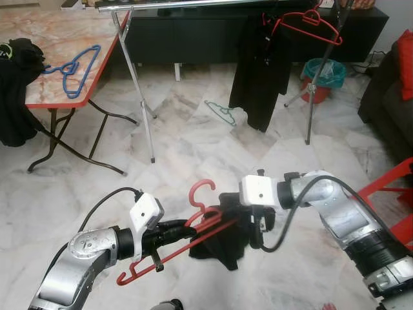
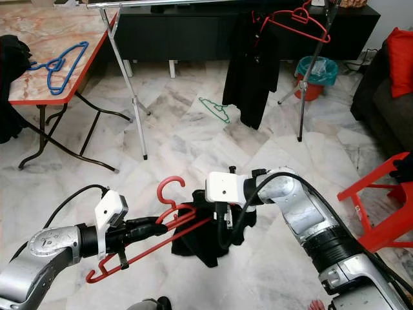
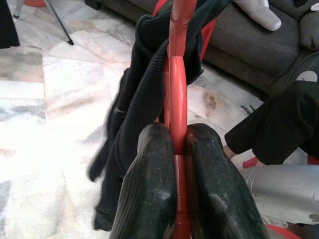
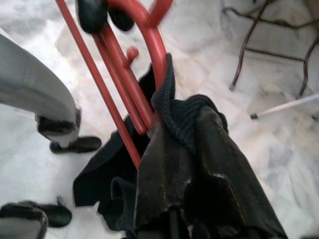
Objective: Hang hanger
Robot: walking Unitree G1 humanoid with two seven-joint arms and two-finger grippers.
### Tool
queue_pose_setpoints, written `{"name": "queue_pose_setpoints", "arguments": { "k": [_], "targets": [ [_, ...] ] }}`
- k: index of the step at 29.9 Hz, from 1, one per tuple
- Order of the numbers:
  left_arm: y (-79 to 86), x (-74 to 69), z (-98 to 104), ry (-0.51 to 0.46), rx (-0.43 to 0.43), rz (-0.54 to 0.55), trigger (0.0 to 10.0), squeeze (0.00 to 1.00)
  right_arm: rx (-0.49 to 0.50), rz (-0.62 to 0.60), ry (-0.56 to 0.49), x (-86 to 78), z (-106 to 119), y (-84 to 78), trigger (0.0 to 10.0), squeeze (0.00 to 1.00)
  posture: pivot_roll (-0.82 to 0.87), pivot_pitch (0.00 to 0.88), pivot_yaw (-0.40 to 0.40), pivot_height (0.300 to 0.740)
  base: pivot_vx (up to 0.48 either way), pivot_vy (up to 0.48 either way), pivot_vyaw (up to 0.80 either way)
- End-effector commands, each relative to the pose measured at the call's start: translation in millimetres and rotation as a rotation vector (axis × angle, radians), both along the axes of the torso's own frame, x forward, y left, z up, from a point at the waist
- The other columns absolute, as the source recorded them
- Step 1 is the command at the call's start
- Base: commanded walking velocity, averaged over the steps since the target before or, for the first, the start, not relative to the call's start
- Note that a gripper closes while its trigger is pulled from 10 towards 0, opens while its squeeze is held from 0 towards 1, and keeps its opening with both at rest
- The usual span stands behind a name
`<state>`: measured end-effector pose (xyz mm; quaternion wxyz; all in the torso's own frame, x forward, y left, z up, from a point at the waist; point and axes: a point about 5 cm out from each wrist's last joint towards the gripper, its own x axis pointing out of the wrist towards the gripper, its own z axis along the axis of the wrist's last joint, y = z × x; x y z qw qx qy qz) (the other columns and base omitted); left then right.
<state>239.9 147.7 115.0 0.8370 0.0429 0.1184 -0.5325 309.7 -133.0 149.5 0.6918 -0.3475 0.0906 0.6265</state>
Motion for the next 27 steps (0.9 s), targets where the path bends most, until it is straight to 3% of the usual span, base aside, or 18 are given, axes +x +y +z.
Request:
{"name": "queue_pose_setpoints", "arguments": {
  "k": [1, 3, 9, 22, 27],
  "targets": [
    [-7.3, -3.1, 7, -0.022, -0.032, -0.055, 10.0, 0.00, 0.074, 0.092, 0.006, -6.9, 8, 9.9, 10.0, 0.00, 0.04, 0.111, 0.002, 0.740, 0.000, 0.000, 0.00],
    [-10.1, -5.0, 7, -0.015, -0.039, -0.076, 10.0, 0.00, 0.144, 0.200, 0.037, -19.4, 14, 20.5, 10.0, 0.00, 0.04, 0.108, 0.003, 0.740, 0.000, 0.000, 0.00],
    [-11.1, -7.3, 7, -0.013, -0.039, -0.099, 10.0, 0.00, 0.150, 0.237, 0.045, -24.1, 10, 26.7, 10.0, 0.00, 0.04, 0.099, 0.003, 0.740, 0.000, 0.000, 0.00],
    [-20.1, -8.2, 9, -0.022, -0.071, -0.134, 10.0, 0.00, 0.341, 0.429, 0.122, -58.2, 26, 57.7, 10.0, 0.00, 0.03, 0.106, 0.001, 0.740, 0.000, 0.000, 0.00],
    [-22.0, 1.7, 8, -0.063, -0.072, -0.049, 10.0, 0.00, 0.368, 0.420, 0.131, -60.9, 27, 61.3, 10.0, 0.00, 0.03, 0.116, 0.000, 0.740, 0.000, 0.000, 0.00]
  ]
}}
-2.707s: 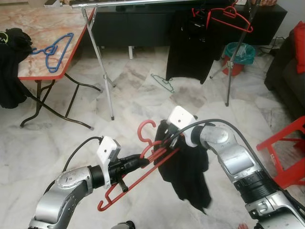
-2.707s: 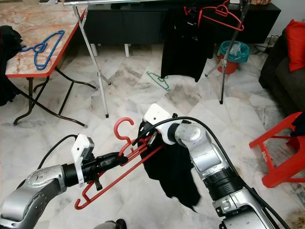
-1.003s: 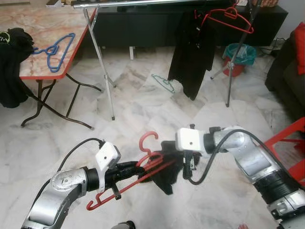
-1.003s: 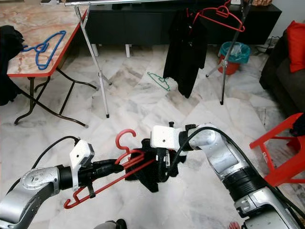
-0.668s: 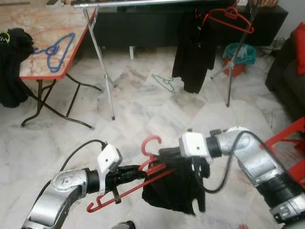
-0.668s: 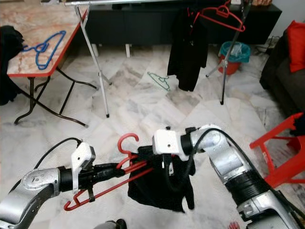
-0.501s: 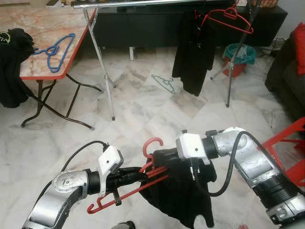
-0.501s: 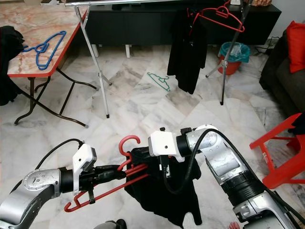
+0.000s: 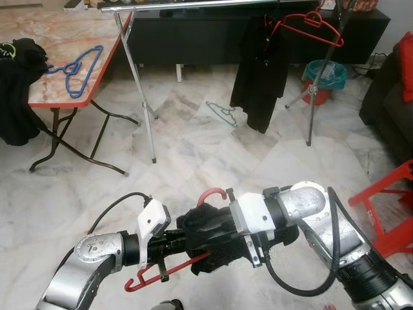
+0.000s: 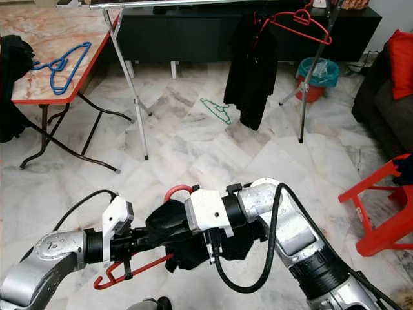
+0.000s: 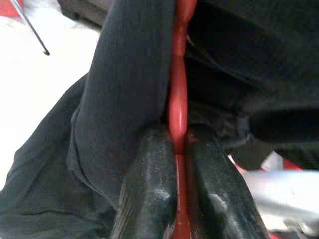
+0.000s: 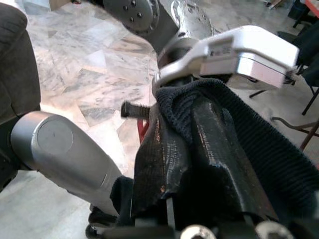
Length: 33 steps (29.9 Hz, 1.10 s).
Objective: Hang hanger
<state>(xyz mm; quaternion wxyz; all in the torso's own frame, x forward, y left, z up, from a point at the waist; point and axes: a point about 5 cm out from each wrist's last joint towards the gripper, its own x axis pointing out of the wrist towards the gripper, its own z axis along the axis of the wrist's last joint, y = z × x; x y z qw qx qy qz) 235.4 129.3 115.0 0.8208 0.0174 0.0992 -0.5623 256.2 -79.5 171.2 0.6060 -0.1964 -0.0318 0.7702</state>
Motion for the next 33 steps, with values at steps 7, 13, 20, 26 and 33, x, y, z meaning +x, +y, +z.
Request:
{"name": "queue_pose_setpoints", "arguments": {
  "k": [7, 13, 20, 26, 33],
  "targets": [
    [-6.3, 22.4, 10, -0.132, -0.007, 0.140, 10.0, 0.00, 0.052, 0.019, 0.002, -9.5, 6, 14.5, 10.0, 0.00, 0.03, 0.122, 0.001, 0.740, 0.000, 0.000, 0.00],
    [-8.8, 20.7, 10, -0.111, -0.028, 0.131, 10.0, 0.00, 0.074, -0.248, -0.060, 22.5, 6, 4.9, 10.0, 0.00, 0.03, 0.125, 0.002, 0.740, 0.000, 0.000, 0.00],
    [2.0, 14.3, 6, -0.091, 0.007, 0.118, 10.0, 0.00, -0.001, -0.666, -0.122, 68.1, 3, -33.1, 10.0, 0.00, 0.03, 0.127, 0.001, 0.740, 0.000, 0.000, 0.00],
    [10.0, 13.8, 2, -0.084, 0.064, 0.117, 10.0, 0.00, -0.015, -0.915, -0.099, 90.5, 1, -49.9, 10.0, 0.00, 0.03, 0.126, 0.004, 0.740, 0.000, 0.000, 0.00],
    [15.8, 22.6, -5, -0.091, 0.174, 0.180, 10.0, 0.00, -0.255, -1.151, -0.221, 109.0, -21, -71.5, 10.0, 0.00, 0.03, 0.120, 0.005, 0.740, 0.000, 0.000, 0.00]
  ]
}}
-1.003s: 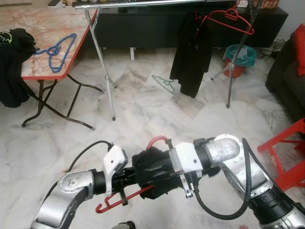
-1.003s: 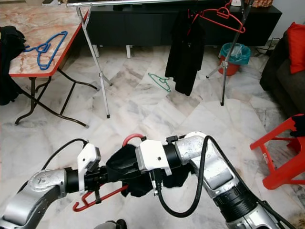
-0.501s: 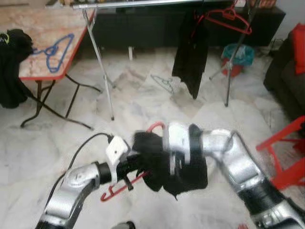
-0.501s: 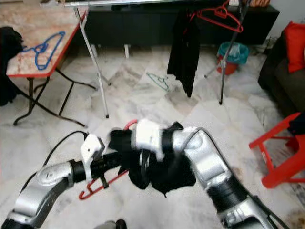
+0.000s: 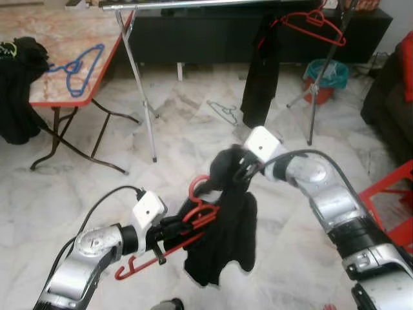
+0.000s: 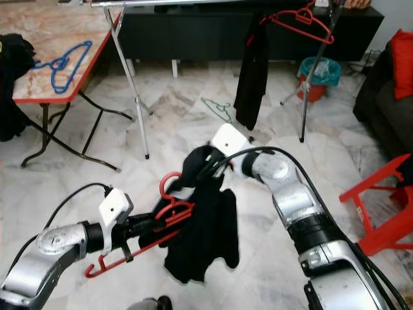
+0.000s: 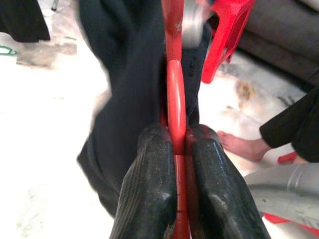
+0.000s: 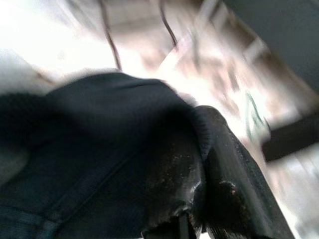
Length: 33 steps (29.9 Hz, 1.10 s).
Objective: Hang hanger
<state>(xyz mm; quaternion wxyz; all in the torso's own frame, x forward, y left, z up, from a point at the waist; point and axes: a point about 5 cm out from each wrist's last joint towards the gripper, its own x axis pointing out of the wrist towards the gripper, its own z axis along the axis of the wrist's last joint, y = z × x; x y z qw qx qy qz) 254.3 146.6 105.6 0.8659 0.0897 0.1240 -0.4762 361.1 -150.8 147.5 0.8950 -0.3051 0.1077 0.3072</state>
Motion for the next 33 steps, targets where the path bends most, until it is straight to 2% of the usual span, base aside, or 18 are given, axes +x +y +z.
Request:
{"name": "queue_pose_setpoints", "arguments": {
  "k": [1, 7, 13, 18, 22, 28, 33],
  "targets": [
    [-1.1, 4.1, 4, -0.038, 0.019, 0.002, 10.0, 0.00, -0.070, -0.019, -0.016, 3.6, 0, 0.0, 10.0, 0.00, 0.03, 0.118, 0.006, 0.740, 0.000, 0.000, 0.00],
    [-0.5, 6.7, 8, -0.064, -0.009, 0.012, 10.0, 0.00, -0.074, 0.047, 0.037, -3.6, -13, 10.3, 10.0, 0.00, 0.04, 0.116, 0.004, 0.740, 0.000, 0.000, 0.00],
    [-2.8, 5.3, 9, -0.062, -0.020, -0.002, 10.0, 0.00, -0.057, 0.077, 0.039, -4.0, -14, 17.4, 10.0, 0.00, 0.04, 0.117, 0.004, 0.740, 0.000, 0.000, 0.00],
    [-6.2, 6.1, 10, -0.075, -0.056, 0.000, 10.0, 0.00, -0.043, 0.153, 0.051, -6.9, -10, 25.9, 10.0, 0.00, 0.04, 0.122, -0.001, 0.740, 0.000, 0.000, 0.00],
    [-3.3, 12.3, 7, -0.089, -0.013, 0.062, 10.0, 0.00, -0.036, 0.213, 0.070, -11.5, -10, 31.8, 10.0, 0.00, 0.04, 0.125, -0.002, 0.740, 0.000, 0.000, 0.00],
    [9.7, 29.5, 7, -0.139, 0.061, 0.233, 10.0, 0.00, -0.011, 0.245, 0.070, -15.0, -6, 39.3, 10.0, 0.00, 0.03, 0.131, 0.002, 0.740, 0.000, 0.000, 0.00],
    [18.8, 28.6, 4, -0.119, 0.118, 0.243, 10.0, 0.00, -0.016, 0.232, 0.073, -13.7, -6, 36.7, 10.0, 0.00, 0.04, 0.132, 0.002, 0.740, 0.000, 0.000, 0.00]
  ]
}}
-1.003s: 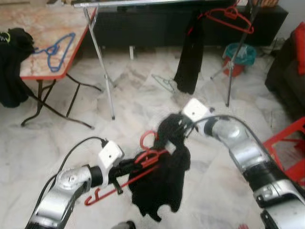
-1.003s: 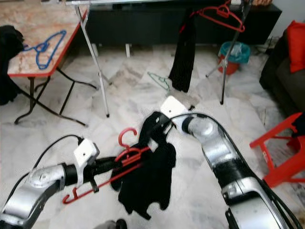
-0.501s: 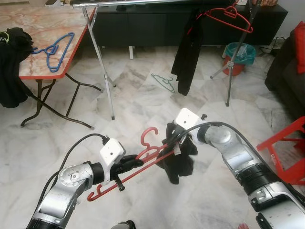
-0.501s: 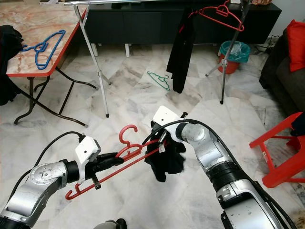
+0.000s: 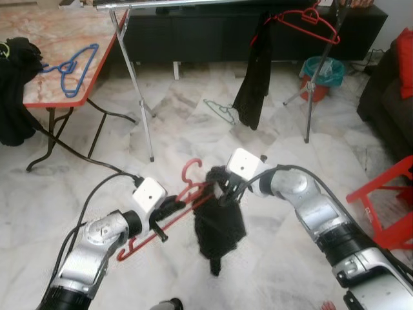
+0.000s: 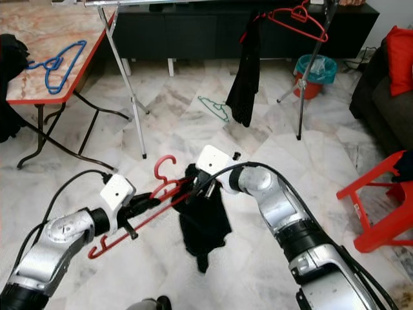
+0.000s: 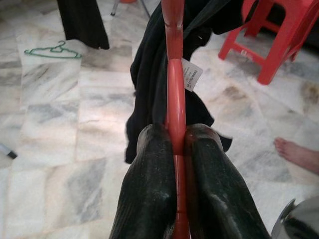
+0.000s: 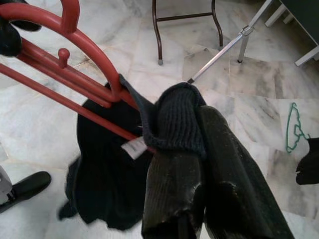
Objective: Hang hanger
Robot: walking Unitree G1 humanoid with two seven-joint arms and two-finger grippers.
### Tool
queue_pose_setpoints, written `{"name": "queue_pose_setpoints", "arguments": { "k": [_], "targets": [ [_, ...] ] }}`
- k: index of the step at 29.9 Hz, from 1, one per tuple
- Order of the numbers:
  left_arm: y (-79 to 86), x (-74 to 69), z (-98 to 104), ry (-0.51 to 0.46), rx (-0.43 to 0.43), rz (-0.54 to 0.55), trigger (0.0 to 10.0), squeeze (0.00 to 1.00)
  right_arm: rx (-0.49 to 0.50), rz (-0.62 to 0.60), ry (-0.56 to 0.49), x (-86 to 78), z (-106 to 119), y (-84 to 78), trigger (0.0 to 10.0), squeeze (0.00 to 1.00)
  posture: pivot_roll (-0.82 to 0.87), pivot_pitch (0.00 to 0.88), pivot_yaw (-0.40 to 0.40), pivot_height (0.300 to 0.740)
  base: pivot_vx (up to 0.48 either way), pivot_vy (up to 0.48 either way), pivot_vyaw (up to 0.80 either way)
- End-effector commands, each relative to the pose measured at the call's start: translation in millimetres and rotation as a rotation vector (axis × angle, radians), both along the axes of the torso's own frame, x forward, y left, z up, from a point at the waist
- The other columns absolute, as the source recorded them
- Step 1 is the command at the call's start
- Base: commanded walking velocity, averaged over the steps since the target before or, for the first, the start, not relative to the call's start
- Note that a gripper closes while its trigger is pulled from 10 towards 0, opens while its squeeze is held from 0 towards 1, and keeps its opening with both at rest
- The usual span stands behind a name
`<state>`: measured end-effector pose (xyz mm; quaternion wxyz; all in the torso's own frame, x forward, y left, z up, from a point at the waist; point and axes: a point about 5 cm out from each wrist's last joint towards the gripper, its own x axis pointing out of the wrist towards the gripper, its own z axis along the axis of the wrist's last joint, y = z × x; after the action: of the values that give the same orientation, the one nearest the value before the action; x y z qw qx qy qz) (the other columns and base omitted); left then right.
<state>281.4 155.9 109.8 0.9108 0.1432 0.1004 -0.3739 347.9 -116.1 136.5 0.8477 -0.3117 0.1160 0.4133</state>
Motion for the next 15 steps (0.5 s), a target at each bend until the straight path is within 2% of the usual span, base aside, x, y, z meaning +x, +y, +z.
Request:
{"name": "queue_pose_setpoints", "arguments": {
  "k": [1, 2, 6, 15],
  "targets": [
    [9.5, 1.5, -1, 0.004, 0.028, 0.042, 10.0, 0.00, 0.009, 0.016, -0.012, -0.6, 5, 2.1, 10.0, 0.00, 0.04, 0.132, 0.002, 0.740, 0.000, 0.000, 0.00],
    [13.6, -0.5, -3, 0.014, 0.058, 0.039, 10.0, 0.00, 0.004, 0.004, -0.014, 0.5, 5, 0.0, 10.0, 0.00, 0.04, 0.132, 0.002, 0.740, 0.000, 0.000, 0.00],
    [18.8, -5.0, -5, 0.031, 0.092, 0.012, 10.0, 0.00, -0.002, -0.010, -0.011, 1.7, 4, -3.3, 10.0, 0.00, 0.04, 0.133, 0.000, 0.740, 0.000, 0.000, 0.00],
    [27.0, -7.4, -2, 0.040, 0.114, -0.001, 10.0, 0.00, -0.013, -0.026, -0.008, 3.6, 4, -8.0, 10.0, 0.00, 0.04, 0.133, -0.001, 0.740, 0.000, 0.000, 0.00]
  ]
}}
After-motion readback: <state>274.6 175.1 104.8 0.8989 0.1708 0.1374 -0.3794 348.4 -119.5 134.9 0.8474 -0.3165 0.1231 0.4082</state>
